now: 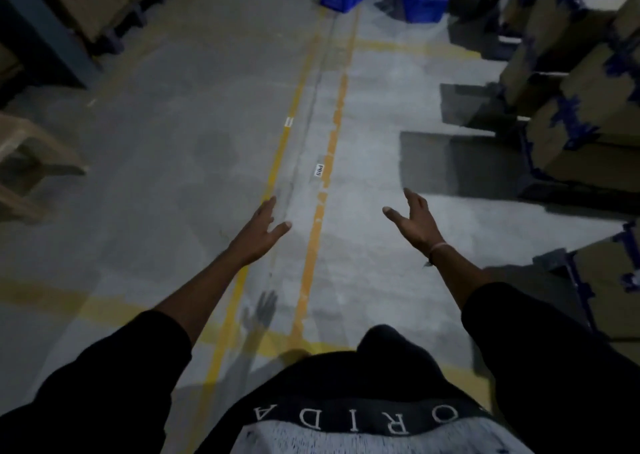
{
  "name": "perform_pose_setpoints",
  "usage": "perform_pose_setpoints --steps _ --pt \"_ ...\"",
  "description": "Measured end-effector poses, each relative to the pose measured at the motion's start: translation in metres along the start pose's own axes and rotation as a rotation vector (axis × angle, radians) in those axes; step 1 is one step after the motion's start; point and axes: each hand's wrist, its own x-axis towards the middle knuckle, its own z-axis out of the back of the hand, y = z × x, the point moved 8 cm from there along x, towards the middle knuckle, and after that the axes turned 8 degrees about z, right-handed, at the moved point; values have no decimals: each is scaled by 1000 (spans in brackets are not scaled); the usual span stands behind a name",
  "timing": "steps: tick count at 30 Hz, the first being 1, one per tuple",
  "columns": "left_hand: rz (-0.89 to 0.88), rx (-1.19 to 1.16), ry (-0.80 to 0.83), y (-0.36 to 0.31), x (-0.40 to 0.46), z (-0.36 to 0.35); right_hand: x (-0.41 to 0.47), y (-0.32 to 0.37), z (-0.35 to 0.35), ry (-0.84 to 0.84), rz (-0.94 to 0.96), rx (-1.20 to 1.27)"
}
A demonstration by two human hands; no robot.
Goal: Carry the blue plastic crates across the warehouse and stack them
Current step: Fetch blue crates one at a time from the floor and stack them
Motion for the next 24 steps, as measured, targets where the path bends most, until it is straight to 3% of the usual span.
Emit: perform_pose_setpoints --steps 10,24 --pt "-76 41 144 -81 203 -2 158 -36 40 -101 -145 57" --pt "-47 -27 122 -233 494 20 458 -57 144 -32 -225 -39"
